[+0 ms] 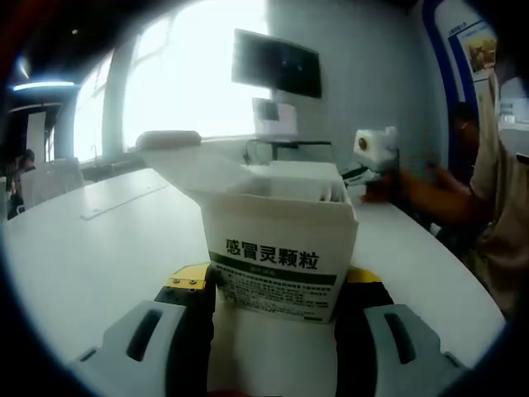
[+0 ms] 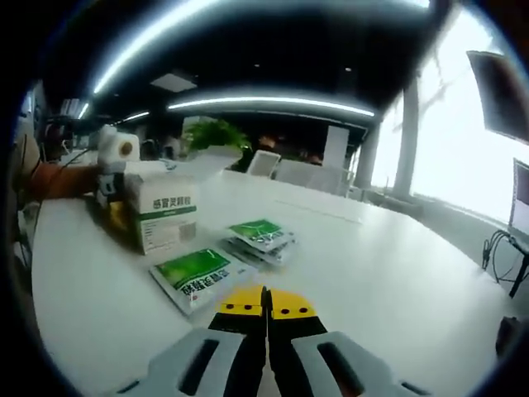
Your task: Take out ganmaoling bag from box put it on table
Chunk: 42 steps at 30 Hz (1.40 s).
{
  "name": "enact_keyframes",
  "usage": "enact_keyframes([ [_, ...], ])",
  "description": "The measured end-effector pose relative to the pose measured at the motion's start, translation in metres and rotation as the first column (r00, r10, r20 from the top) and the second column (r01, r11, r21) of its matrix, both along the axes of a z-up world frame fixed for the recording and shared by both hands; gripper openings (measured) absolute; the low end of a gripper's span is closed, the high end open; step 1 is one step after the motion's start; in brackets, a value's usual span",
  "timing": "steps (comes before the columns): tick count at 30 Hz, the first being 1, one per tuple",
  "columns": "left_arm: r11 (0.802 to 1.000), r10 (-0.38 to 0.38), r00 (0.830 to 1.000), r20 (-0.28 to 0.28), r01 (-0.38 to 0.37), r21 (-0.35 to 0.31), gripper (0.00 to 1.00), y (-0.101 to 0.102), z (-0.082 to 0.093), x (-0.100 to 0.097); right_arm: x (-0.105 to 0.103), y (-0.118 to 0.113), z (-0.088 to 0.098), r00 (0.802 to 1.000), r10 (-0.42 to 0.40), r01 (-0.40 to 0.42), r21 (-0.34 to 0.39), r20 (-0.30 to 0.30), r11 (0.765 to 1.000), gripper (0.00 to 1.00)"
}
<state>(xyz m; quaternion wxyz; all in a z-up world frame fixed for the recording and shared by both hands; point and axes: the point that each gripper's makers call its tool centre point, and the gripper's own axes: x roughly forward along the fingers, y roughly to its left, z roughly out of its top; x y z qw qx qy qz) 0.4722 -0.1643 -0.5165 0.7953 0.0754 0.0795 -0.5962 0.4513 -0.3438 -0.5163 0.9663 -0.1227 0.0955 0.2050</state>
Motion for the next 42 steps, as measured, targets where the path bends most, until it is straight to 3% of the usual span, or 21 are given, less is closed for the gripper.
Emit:
enact_keyframes([
  [19, 1.000, 0.000, 1.000, 0.001, 0.000, 0.001, 0.49, 0.000, 0.000, 0.000, 0.000, -0.002, 0.001, 1.000, -0.010, 0.010, -0.014, 0.011, 1.000, 0.00],
  [28, 1.000, -0.001, 1.000, 0.000, 0.001, 0.001, 0.49, 0.000, 0.000, -0.001, -0.001, 0.004, 0.013, 1.000, 0.025, -0.026, 0.039, 0.013, 0.999, 0.00],
  [35, 1.000, -0.001, 1.000, 0.000, 0.001, 0.000, 0.49, 0.000, 0.000, 0.000, -0.006, 0.031, 0.053, 0.996, 0.089, -0.091, 0.074, 0.032, 0.993, 0.00],
  [42, 1.000, -0.001, 1.000, 0.001, 0.001, 0.001, 0.49, -0.001, 0.000, 0.000, -0.010, 0.066, 0.085, 0.981, 0.187, -0.187, -0.014, 0.053, 0.982, 0.00],
])
